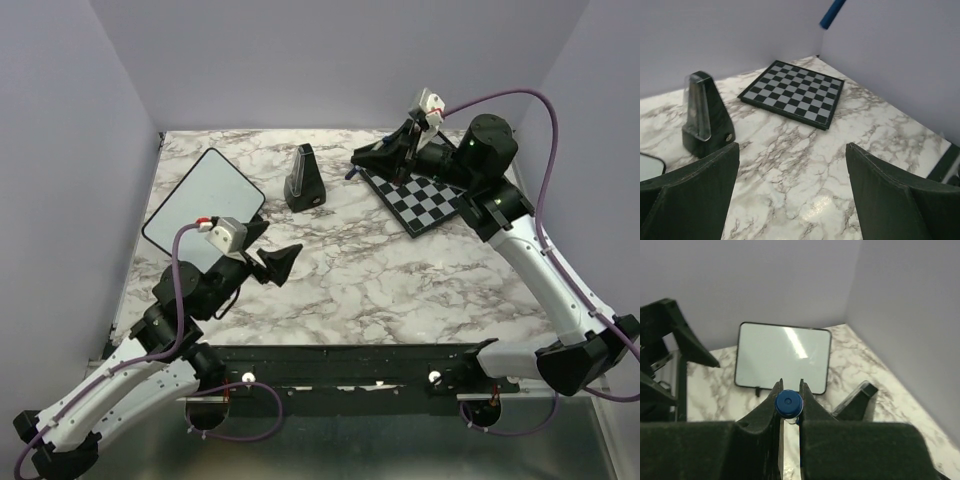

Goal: Write a sentence on the whiteboard
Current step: Open the whiteboard marker at the center of the board.

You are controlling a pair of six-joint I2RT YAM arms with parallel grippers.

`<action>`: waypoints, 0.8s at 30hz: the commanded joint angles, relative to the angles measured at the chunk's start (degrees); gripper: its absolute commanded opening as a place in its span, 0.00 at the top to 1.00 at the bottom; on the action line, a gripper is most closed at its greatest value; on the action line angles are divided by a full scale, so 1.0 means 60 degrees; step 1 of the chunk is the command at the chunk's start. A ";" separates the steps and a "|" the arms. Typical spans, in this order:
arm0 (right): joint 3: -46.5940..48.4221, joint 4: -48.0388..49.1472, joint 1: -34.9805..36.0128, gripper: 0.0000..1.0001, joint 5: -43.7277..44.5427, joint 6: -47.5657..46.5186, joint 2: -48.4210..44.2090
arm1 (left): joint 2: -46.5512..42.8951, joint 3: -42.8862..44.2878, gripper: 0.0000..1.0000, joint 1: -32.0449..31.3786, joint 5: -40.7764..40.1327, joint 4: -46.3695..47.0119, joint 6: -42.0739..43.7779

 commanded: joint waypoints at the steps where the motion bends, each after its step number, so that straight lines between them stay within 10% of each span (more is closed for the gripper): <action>1: -0.0367 -0.0179 0.0004 0.99 -0.2641 -0.0018 -0.0214 | 0.0508 0.0196 0.08 0.0015 0.3009 0.1064 0.1788; 24: -0.1672 -0.0018 0.0019 0.99 -0.5938 0.0670 0.0166 | 0.3629 0.0796 0.19 0.0015 0.5763 0.3541 0.1704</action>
